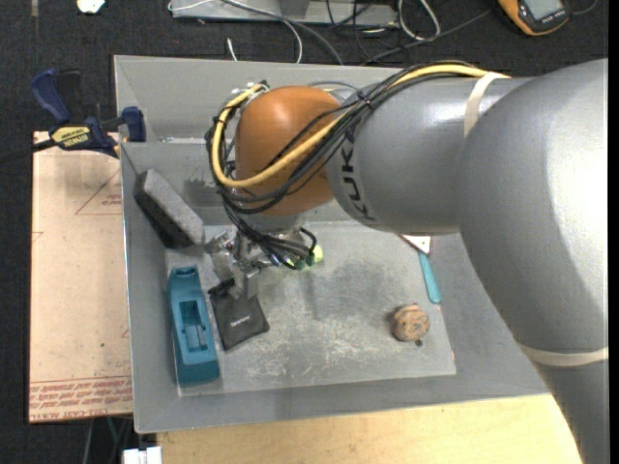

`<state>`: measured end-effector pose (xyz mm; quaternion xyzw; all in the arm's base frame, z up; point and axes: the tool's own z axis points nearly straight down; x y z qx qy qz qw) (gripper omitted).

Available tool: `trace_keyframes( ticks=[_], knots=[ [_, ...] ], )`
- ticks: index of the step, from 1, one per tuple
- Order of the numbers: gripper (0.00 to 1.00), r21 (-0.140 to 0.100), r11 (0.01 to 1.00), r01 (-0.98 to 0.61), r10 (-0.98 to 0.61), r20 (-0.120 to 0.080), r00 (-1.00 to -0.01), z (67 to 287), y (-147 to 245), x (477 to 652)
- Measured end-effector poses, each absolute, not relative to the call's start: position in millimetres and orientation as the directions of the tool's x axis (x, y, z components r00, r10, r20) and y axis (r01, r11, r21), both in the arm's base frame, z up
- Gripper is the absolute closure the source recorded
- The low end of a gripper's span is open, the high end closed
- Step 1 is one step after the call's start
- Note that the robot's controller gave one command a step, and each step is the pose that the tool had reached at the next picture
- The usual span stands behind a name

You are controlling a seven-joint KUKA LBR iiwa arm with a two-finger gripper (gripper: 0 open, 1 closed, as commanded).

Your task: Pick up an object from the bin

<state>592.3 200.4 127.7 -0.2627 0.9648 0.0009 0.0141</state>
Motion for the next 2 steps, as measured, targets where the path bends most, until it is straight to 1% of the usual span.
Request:
trace_keyframes(
  ticks=[1,2],
  knots=[
    [1.0,-0.004,0.863,-0.506,-0.506,-0.021,-0.862,167,200,590.4],
    [1.0,-0.006,0.863,-0.505,-0.505,-0.032,-0.862,197,201,592.9]
  ],
)
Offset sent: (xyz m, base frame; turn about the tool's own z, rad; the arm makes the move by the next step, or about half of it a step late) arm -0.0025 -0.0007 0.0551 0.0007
